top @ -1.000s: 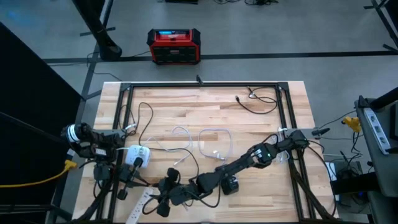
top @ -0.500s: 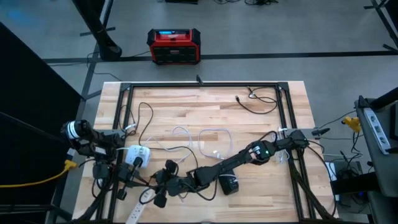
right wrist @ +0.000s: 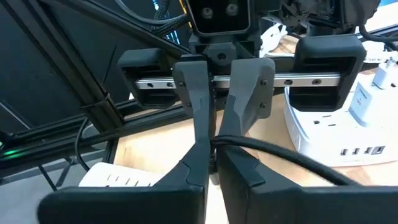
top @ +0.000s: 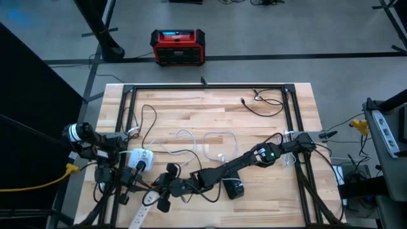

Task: Insert USB
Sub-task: Insert the middle left black charger cable into the bottom white outlet extension

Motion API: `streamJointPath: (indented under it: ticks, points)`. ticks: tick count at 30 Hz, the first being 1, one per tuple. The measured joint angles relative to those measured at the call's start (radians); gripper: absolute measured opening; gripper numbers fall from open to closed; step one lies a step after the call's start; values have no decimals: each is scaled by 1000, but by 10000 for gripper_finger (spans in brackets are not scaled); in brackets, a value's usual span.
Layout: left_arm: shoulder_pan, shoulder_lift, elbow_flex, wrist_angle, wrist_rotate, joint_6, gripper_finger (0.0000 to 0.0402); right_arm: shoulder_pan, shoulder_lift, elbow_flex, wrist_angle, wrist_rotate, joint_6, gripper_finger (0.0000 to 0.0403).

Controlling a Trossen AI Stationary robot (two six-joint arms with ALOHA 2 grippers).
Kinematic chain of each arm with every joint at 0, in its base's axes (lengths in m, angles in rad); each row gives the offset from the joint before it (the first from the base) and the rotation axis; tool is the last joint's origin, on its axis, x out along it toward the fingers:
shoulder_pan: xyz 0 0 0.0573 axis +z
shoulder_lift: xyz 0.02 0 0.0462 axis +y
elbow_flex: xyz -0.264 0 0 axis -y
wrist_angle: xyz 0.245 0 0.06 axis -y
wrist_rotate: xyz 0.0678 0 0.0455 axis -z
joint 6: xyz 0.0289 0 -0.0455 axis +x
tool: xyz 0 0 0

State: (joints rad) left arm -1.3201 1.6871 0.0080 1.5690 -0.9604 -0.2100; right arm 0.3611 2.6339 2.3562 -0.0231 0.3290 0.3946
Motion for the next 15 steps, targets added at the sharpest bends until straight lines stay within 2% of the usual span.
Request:
streamJointPath:
  ticks: [2,8,15]
  points:
    - [0,0,0,0,0,0,10,1,0,0,1,0,-1,9]
    - [0,0,0,0,0,0,10,1,0,0,1,4,-3,3]
    - [0,-1,-1,-31,9,-62,49,4,-17,0,-1,22,-37,1]
